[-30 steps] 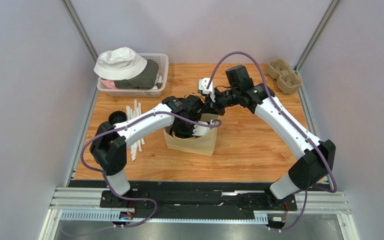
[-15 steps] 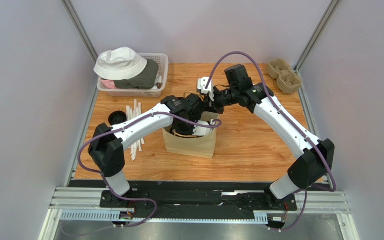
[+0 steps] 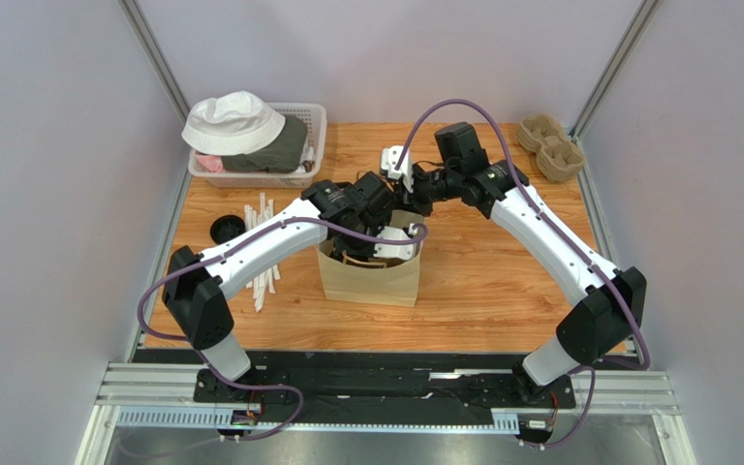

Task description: Pack the takeout coffee

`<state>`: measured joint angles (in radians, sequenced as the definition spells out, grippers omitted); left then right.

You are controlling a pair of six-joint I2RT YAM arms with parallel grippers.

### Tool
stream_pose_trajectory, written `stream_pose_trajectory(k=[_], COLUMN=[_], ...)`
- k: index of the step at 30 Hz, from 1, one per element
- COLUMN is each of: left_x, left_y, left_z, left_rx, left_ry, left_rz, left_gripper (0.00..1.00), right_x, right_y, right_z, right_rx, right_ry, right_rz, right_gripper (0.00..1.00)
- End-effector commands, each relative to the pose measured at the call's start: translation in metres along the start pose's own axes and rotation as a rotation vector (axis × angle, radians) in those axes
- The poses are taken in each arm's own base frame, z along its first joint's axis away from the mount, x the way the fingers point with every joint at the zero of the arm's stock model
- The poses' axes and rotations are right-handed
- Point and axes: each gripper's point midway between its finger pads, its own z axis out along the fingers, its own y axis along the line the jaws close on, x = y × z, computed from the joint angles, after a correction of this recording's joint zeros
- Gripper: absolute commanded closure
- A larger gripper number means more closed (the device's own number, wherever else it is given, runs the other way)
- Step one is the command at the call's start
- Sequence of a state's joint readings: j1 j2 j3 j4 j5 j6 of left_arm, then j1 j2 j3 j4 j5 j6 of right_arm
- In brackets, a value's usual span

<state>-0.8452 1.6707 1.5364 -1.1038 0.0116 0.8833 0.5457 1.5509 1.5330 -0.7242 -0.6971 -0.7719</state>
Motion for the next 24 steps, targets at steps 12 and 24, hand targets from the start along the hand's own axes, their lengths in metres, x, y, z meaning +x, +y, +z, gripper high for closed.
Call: stream_pose_trajectory(k=[12,24], left_x=[-0.014,-0.025], left_y=[0.003,0.011], left_z=[-0.055,-0.110], left_rx=[-0.089,-0.171], left_ry=[-0.109,-0.195], left_rz=[0.008,-0.019], left_gripper=[0.01,0.01], right_x=[-0.004,-0.006], right_y=[-0.013,-0.010], right_z=[-0.003,-0.007], right_rx=[0.060,0.063], right_ry=[0.008,0.003], right_rz=[-0.043,-0.058], right_gripper=[1.00,1.00])
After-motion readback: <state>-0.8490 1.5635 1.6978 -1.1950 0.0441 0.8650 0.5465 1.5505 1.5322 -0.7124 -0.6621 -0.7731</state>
